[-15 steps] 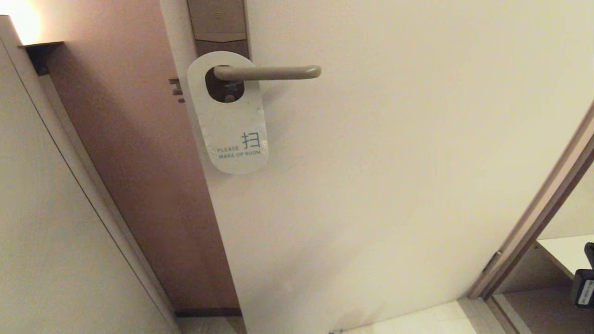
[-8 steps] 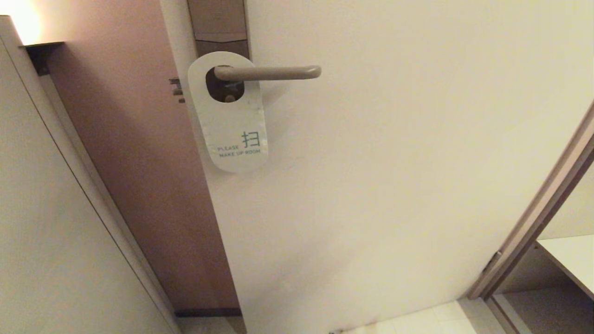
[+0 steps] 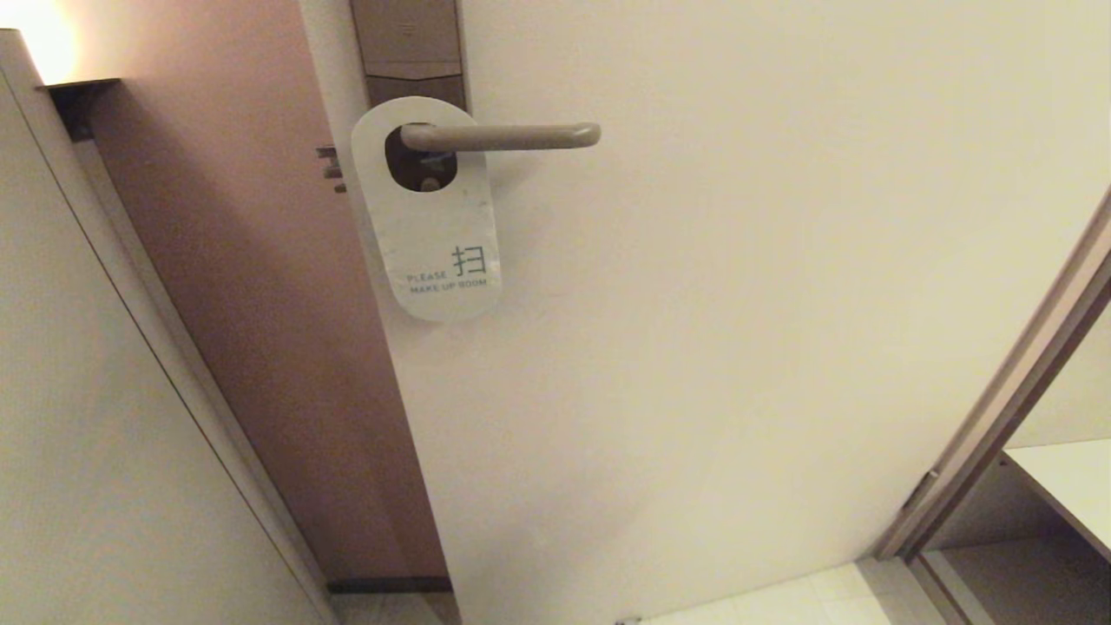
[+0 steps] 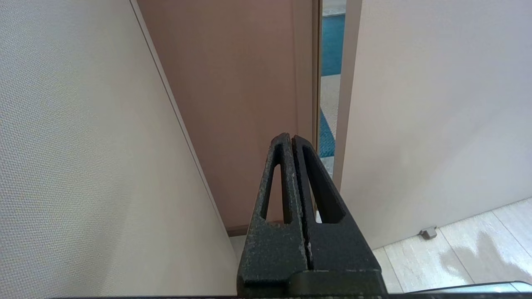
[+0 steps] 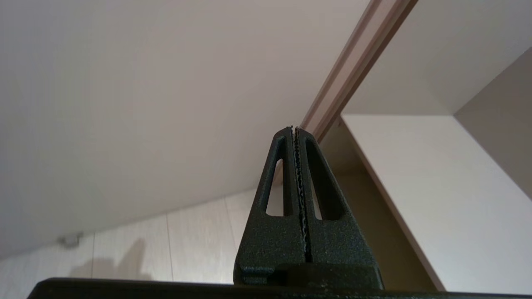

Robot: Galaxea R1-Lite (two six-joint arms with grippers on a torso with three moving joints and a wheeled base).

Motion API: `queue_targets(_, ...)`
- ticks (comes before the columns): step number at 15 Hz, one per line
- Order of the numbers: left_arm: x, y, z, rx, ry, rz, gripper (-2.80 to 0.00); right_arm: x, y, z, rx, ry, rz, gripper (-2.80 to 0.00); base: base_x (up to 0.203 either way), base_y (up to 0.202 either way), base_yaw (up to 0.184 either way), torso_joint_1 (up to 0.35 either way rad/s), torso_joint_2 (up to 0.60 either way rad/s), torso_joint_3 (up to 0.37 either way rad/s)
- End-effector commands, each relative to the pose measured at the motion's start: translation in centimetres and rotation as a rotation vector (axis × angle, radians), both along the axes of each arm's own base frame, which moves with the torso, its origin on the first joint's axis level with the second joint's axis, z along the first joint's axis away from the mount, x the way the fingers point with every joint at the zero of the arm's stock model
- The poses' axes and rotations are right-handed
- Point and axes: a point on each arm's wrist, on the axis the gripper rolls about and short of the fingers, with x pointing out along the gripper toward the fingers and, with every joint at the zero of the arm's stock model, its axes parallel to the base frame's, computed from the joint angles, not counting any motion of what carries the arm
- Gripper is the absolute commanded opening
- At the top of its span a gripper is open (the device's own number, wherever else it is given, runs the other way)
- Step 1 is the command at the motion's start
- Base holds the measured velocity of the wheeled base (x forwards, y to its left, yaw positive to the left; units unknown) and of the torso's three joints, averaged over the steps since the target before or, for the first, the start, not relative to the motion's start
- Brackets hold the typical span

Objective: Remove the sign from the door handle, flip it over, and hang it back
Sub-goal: Take down the sign

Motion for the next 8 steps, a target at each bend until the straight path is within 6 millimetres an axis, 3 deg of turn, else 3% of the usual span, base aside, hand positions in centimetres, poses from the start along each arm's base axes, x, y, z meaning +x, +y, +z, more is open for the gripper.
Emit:
queue_targets(1,0.0,0.0,0.0,0.000,0.002,0.000,-2.80,-1.6,-0.1,-0.5,0.003,-0.052,0.003,-2.80,0.000,0.000,0.000,0.000,0.00,0.000)
queue_targets(8,0.0,0.0,0.0,0.000,0.002,0.000,-2.80,-4.4,0.6,-2.8,0.060,-0.082,0.338,-2.80,0.000,0.000,0.000,0.000,0.00,0.000)
